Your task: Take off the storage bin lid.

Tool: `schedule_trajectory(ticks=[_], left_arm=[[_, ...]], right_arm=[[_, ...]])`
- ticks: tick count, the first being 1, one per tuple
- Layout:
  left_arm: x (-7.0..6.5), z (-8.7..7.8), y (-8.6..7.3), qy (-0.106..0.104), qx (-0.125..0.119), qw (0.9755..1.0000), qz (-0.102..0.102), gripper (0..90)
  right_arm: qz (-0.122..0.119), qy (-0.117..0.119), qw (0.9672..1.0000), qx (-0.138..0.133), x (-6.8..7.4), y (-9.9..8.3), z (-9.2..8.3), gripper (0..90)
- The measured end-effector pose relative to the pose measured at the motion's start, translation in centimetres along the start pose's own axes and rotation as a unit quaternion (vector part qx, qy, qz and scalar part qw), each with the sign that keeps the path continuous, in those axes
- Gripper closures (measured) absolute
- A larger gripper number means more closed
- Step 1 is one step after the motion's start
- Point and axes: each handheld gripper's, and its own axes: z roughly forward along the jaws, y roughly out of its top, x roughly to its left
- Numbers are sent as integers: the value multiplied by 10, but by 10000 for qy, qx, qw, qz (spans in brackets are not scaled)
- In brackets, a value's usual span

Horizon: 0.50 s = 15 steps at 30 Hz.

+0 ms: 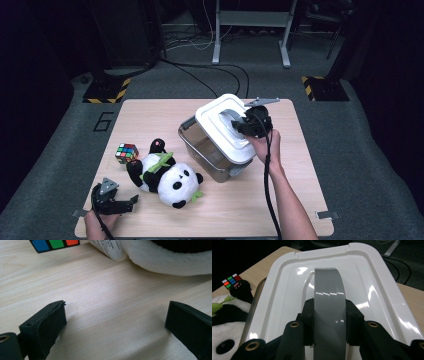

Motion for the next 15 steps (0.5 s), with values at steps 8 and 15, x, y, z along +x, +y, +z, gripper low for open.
schedule_trajectory(ticks=[8,15], left_arm=[[0,0,0,-3,3,10000,5,31],[0,0,0,-4,-3,10000,-3,31]], right_arm=[[57,-164,9998,-31,-12,-1,-10,665],[162,-300,9994,-86,-23,-3,-19,665]])
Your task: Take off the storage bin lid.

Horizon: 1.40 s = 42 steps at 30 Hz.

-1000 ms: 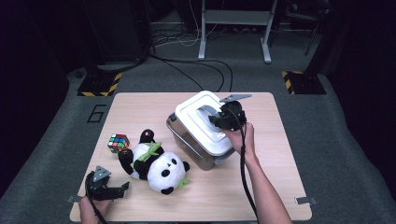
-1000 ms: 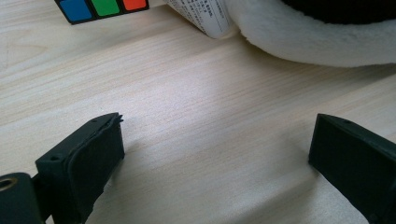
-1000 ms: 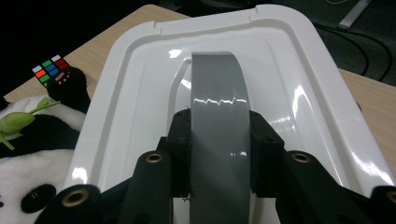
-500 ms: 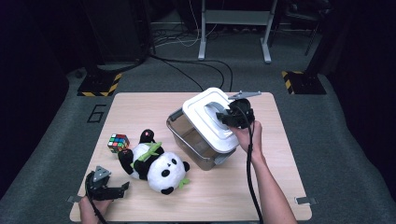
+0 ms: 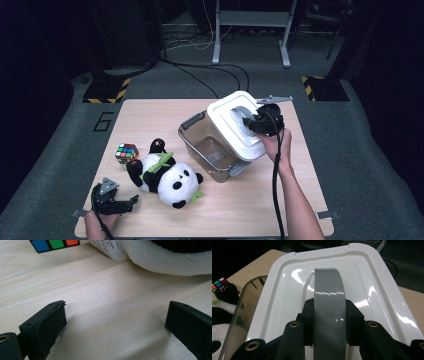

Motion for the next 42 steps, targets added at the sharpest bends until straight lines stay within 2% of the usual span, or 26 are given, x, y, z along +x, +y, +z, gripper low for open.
schedule_trajectory(ticks=[13,23,33,42], left_arm=[[0,0,0,1,-2,10000,-4,31],[0,0,0,2,-3,10000,-5,31],[0,0,0,5,6,10000,6,31],[0,0,0,4,7,10000,7,31]], right_arm=[[163,-267,9995,-70,-20,-5,-11,665],[377,-550,9977,-127,-39,-12,-18,665],[651,-867,9941,-84,-57,-23,-17,665],[900,-1170,9890,-41,-71,-33,-13,665]])
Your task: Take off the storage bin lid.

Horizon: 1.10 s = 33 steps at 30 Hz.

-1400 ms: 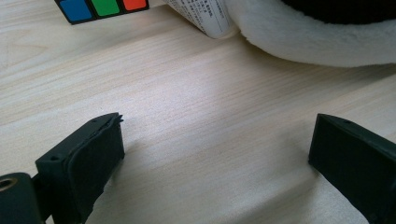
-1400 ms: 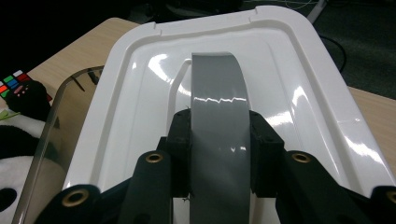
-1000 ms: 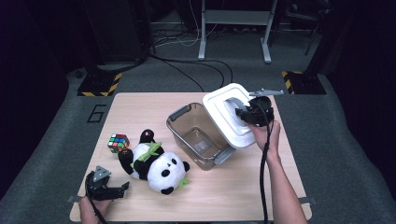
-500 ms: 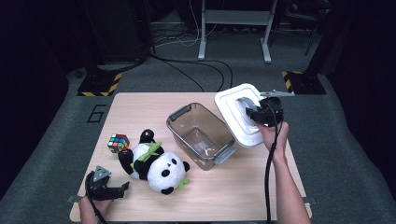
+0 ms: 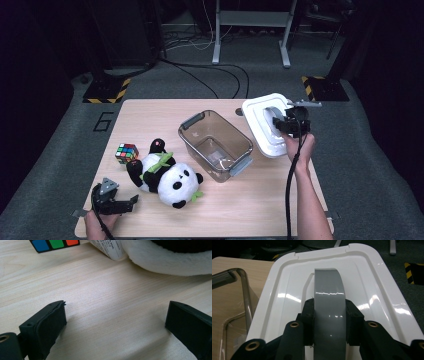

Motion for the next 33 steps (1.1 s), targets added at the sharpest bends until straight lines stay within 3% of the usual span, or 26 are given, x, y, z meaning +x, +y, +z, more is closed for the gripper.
schedule_trajectory(ticks=[12,18,33], left_arm=[[0,0,0,1,-2,10000,-2,31],[0,0,0,2,-3,10000,-5,31],[0,0,0,-5,-1,10000,-1,31]], right_arm=[[356,-344,9986,180,-14,-17,19,665],[599,-520,9965,255,-20,-29,36,665],[899,-749,9918,513,-28,-58,66,664]])
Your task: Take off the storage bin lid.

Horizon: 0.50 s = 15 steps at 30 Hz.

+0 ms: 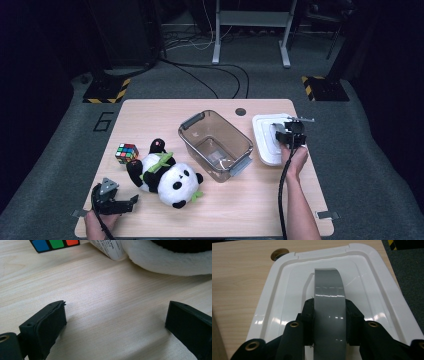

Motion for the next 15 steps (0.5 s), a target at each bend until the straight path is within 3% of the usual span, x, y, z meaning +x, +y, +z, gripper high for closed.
schedule_trajectory(ticks=[15], left_arm=[[0,0,0,4,1,10000,1,31]], right_arm=[[49,-194,9996,182,-5,-18,22,664]])
